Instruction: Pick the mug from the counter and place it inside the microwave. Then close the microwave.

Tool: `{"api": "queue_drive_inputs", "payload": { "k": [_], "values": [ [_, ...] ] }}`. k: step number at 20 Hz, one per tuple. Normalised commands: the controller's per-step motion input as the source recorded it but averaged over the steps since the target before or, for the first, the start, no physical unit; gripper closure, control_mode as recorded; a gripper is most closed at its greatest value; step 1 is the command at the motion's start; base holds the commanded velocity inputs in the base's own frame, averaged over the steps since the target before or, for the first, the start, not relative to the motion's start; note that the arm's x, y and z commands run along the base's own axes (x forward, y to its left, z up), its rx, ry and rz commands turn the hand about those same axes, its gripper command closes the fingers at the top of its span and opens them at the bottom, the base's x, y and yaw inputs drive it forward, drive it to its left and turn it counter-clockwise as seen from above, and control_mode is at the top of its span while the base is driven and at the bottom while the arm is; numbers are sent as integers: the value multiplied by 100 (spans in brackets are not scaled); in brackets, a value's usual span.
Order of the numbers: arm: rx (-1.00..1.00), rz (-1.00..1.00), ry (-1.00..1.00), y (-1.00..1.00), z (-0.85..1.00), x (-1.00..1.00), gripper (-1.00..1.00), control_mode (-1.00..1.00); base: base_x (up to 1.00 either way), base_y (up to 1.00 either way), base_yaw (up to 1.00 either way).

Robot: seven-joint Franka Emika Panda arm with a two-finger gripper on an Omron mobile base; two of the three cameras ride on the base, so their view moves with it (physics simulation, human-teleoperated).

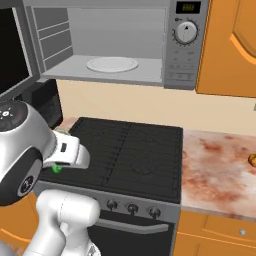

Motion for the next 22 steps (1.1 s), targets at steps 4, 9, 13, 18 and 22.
{"api": "queue_drive_inputs", "payload": {
  "k": [4,9,13,18,22],
  "values": [
    [0,0,-25,29,41,-3,100,-100,0,0,0],
    [0,0,-24,12,46,7,100,-100,0,0,0],
    [0,0,-13,0,57,33,100,-100,0,0,0],
    [1,0,3,-7,43,40,100,-100,0,0,0],
    [1,0,12,-21,24,51,100,-100,0,0,0]
  ]
}}
